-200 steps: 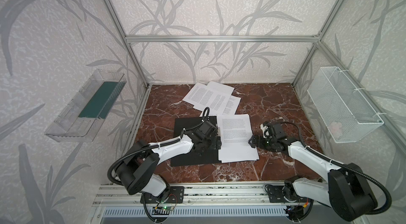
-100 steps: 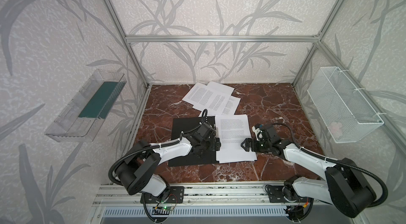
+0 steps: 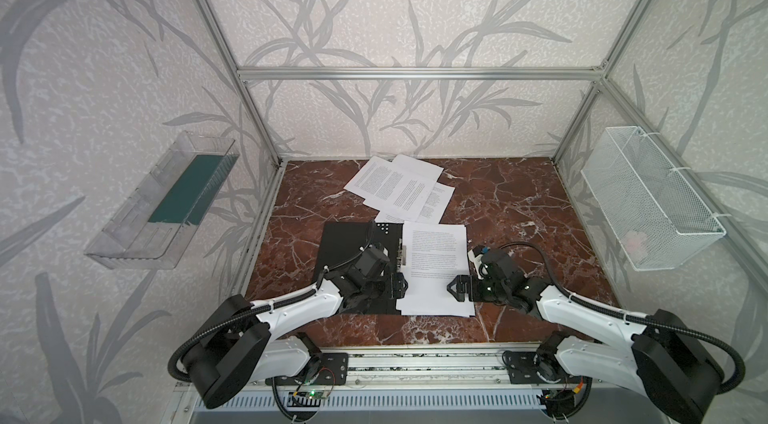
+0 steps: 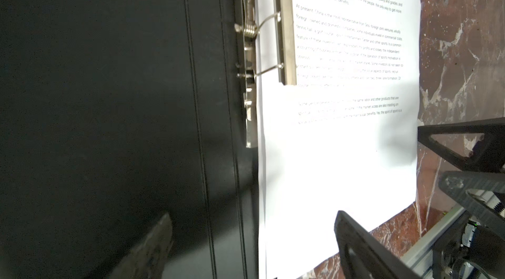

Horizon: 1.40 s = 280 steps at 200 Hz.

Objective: Put the files into the folder

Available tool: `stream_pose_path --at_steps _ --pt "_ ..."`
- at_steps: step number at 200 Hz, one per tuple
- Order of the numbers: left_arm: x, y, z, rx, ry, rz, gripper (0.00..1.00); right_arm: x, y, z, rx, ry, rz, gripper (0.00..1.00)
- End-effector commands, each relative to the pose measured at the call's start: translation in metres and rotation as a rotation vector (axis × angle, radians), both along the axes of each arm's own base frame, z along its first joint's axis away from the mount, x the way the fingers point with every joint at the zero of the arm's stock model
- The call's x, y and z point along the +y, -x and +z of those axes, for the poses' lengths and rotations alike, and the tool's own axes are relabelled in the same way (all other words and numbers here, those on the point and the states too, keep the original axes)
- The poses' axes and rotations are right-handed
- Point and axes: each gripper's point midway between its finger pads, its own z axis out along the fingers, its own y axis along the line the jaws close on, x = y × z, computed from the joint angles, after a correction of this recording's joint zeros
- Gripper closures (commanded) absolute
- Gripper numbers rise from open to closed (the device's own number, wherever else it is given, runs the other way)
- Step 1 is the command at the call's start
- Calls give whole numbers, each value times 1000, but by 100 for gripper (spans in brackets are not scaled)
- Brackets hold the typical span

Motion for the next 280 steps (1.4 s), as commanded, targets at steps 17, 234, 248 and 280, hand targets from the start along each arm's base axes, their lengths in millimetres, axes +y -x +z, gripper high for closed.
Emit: stream_pose_path --at_steps 17,234,248,280 --pt "5 5 36 -13 29 28 6 -12 -11 8 -48 48 -53 0" --pt "51 -304 49 35 448 546 28 17 -79 38 -169 -105 66 0" --pt "46 -311 41 45 442 544 28 16 -79 38 -174 -100 64 0" --pt "43 -320 20 85 420 559 29 15 -79 39 -180 -94 65 0"
